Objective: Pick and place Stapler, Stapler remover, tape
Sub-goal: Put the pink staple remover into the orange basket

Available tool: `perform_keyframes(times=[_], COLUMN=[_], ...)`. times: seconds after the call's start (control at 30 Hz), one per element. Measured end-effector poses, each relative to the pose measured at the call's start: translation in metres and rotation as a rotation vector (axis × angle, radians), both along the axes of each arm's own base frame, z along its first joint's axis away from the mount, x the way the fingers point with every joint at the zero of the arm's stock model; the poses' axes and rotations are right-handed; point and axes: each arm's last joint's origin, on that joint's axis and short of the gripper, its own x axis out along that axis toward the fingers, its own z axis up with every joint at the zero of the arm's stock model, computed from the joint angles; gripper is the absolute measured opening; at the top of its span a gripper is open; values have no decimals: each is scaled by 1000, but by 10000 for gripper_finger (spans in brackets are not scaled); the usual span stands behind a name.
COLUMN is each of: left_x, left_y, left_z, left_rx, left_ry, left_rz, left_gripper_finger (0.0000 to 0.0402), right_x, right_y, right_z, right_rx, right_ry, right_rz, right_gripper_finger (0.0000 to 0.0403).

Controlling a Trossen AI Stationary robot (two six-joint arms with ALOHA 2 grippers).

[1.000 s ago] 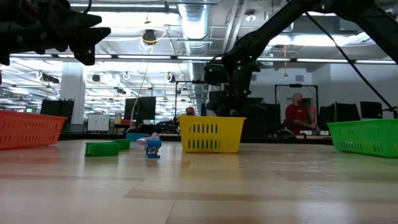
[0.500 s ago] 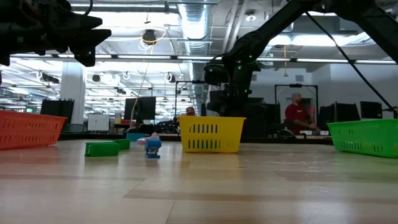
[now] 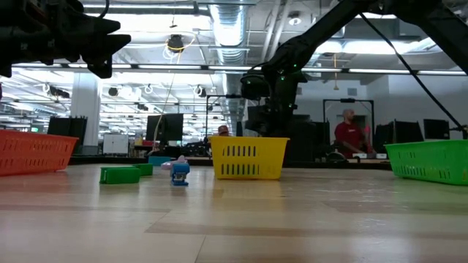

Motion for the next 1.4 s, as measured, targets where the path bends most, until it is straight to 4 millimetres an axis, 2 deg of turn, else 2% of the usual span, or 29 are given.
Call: perform_keyframes(times=[0.4, 0.73, 0.9, 1.4], left_x=[0, 0, 0, 0], left_y=[0, 0, 0, 0], left_z=[0, 0, 0, 0], left_rx=[0, 0, 0, 0], left_ry=[1, 1, 1, 1], left_rz=[0, 0, 0, 0], left_gripper_finger=[150, 150, 150, 150], right_x=[0, 1, 0, 6], right_y=[5, 5, 5, 13], right_z=[0, 5, 11, 8], right_rx=[9, 1, 1, 29], right_ry=[22, 3, -19, -59], right_rz=[-48, -77, -86, -64], right_gripper_finger=[5, 83, 105, 111])
